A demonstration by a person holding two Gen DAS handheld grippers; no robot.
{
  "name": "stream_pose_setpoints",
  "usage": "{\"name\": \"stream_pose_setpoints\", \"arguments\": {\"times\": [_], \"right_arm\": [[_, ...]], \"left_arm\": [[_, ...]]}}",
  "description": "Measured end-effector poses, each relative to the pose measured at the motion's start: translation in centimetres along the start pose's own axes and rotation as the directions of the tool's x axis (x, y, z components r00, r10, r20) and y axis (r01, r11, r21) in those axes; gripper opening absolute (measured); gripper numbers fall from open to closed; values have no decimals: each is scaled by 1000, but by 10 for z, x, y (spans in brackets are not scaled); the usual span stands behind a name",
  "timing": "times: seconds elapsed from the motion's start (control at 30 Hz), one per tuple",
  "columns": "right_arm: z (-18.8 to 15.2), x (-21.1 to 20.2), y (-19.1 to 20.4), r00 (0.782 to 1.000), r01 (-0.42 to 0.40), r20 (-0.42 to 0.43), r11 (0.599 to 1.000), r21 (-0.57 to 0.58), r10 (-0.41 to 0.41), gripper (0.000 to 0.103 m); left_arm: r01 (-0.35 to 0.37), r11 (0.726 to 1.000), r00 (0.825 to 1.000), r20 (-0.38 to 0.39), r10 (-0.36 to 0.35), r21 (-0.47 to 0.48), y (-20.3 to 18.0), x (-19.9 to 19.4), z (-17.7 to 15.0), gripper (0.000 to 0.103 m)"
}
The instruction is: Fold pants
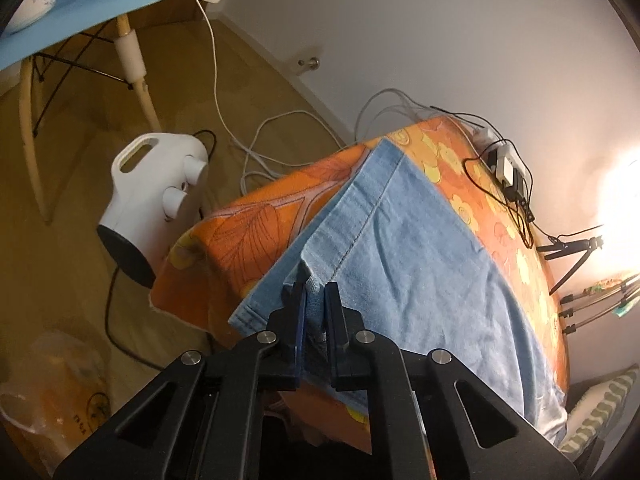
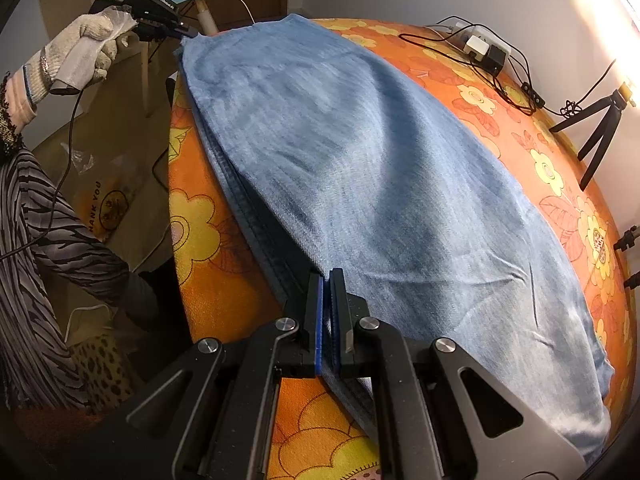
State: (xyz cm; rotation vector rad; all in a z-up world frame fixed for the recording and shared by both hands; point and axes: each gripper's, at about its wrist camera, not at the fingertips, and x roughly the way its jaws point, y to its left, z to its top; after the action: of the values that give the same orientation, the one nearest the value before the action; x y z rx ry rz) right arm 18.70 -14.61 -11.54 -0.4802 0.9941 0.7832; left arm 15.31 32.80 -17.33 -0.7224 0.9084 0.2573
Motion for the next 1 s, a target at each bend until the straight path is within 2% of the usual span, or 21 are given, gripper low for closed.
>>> {"name": "stream_pose_setpoints", "arguments": {"times": [0.1,0.23,0.3,0.43,0.5,0.57,0.63,0.67,0.83,0.9,1.0], "right_arm": [[1,-4,-3,1000,-2,3,1000,2,2,3],[3,-6,7,999,33,11,998,-54,-32,4],[4,-4,13,999,48,7,996,-79,-47,8],[9,2,25,997,78,17,988,-132,-76,12],[13,3,30,997,78,25,987,-143,-75,24],[16,3,35,996,81,41,983,-165,-75,25],[18,6,41,997,76,37,978,-192,-70,4],[19,6,42,997,75,35,979,-191,-69,1],[14,12,41,1000,-9,-9,987,-160,8,1],[8,12,45,1000,-19,-14,984,-177,16,1],[1,-4,34,997,-81,5,991,-111,82,1]], "left_arm": [[14,1000,1000,14,-14,-5,1,-4,0,7],[15,1000,1000,24,-15,-2,0,-6,0,7],[18,1000,999,32,-18,-4,-1,-8,1,7],[24,1000,999,43,-23,-9,-1,-10,2,7],[26,1000,998,54,-25,-11,1,-13,3,7],[22,1000,998,64,-21,-17,3,-16,4,7],[23,999,998,67,-21,-26,6,-17,3,7],[23,999,998,64,-21,-25,7,-17,2,7],[-45,999,999,14,45,20,6,-5,-3,7],[-79,996,997,21,79,35,4,-7,-3,11],[-170,982,983,80,164,79,-6,-23,-1,13]]}}
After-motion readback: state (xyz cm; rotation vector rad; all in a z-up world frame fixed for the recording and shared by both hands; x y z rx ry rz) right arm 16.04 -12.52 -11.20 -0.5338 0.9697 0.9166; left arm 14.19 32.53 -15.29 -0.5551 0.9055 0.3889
